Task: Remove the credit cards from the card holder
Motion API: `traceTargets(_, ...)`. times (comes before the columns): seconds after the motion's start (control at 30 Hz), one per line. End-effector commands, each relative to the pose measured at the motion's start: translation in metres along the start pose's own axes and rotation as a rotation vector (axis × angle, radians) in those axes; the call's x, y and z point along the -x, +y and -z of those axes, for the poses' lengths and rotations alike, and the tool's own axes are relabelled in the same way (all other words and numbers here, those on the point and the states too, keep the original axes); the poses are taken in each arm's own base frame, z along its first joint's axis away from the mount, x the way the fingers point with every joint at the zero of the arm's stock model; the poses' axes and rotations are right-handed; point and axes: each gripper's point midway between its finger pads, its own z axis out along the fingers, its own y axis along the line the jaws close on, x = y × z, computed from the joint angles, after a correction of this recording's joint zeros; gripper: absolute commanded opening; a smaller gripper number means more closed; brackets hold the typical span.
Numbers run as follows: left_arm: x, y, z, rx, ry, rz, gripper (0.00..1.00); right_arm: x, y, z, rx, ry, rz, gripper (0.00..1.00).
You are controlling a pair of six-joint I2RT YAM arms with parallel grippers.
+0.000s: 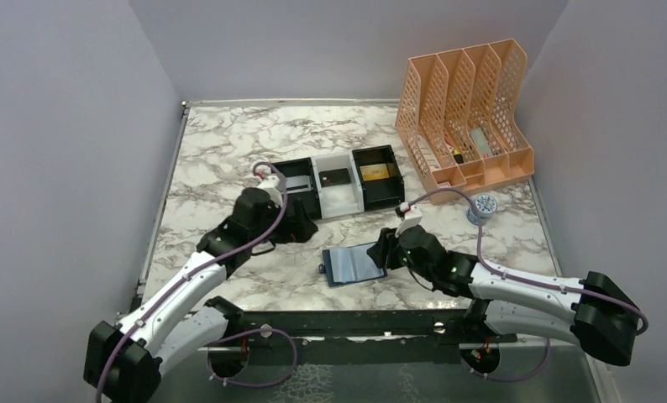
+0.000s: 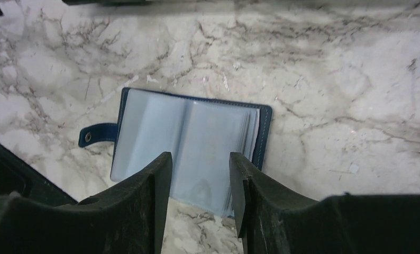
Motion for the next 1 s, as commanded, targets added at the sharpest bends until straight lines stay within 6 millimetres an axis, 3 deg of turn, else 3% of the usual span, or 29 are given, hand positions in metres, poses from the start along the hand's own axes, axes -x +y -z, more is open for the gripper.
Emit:
traceTargets(0.0,-0.034,-0.032,-0.016,-0.056,0.032,0.001,0.91,-0.026,0.016,0.005,0.099,0.103,-0.088,0.45)
traceTargets(0.23,-0.081,-0.043,-0.029,-0.045,0.104,-0.026,0.87,-0.037,0.02,0.0,0.111,0.154,-0.109,0.43)
traceTargets(0.67,-0.118,-0.039,-0.047,-0.01,0.145,-0.02,0.75,-0.045,0.007,-0.015,0.047,0.205,-0.052,0.39)
traceTargets(0.97,-0.138,-0.032,-0.056,0.008,0.205,-0.051,0.45,-0.058,0.008,-0.022,0.047,0.261,-0.052,0.36)
